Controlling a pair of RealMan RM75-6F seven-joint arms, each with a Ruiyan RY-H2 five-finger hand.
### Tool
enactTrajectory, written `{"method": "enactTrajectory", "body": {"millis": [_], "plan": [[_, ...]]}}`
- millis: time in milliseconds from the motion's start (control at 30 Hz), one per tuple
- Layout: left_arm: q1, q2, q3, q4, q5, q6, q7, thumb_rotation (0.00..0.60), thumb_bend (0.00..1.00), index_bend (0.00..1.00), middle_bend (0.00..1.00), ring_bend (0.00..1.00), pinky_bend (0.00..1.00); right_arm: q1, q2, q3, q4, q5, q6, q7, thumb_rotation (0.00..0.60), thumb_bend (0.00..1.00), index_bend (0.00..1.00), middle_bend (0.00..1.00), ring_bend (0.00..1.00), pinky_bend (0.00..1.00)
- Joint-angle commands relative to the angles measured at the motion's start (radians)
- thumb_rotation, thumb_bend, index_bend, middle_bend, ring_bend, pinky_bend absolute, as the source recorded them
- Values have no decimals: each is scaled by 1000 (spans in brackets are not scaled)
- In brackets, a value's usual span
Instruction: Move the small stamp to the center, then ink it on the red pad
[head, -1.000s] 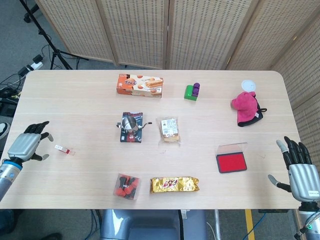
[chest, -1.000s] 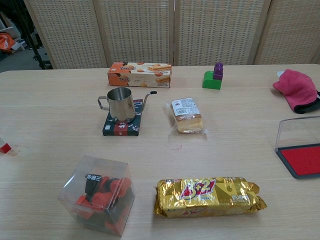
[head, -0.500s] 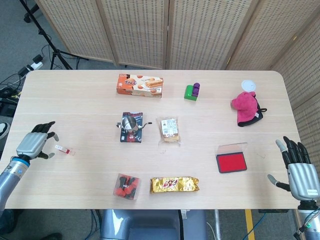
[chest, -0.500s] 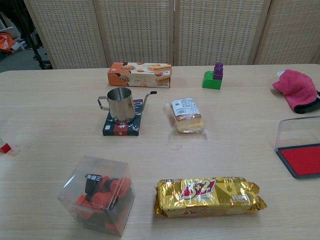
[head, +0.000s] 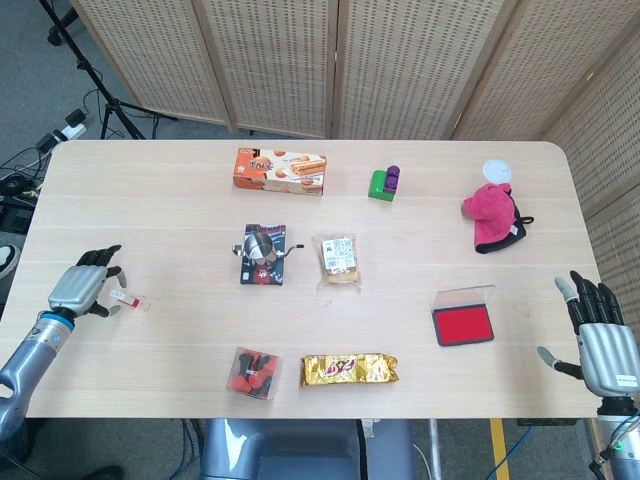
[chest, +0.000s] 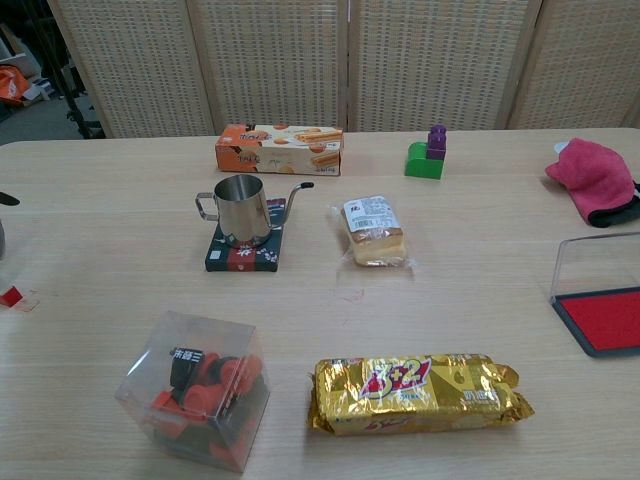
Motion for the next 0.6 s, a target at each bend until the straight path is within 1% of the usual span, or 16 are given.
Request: {"method": "enactTrajectory", "body": {"millis": [33,133,333,600], "plan": [[-1,-3,0,5,-3,1,5,600,228,499,0,0,0,0,0,0,1,1,-2,2,600,0,0,0,0,0],[-1,-8,0,10,-10,-1,10,600,261,508,0,0,0,1,0,0,1,2,-4,1,600,0,0,0,0,0],[-1,-12,2,15,-16,-2,12,600,272,542,0,0,0,2,0,0,2,5,-8,3,600,0,0,0,0,0],[-4,-13,7,15,-12,0,16,600,312,587,0,0,0,3,3,0,1,8,-10,10,600,0,0,0,0,0]]}}
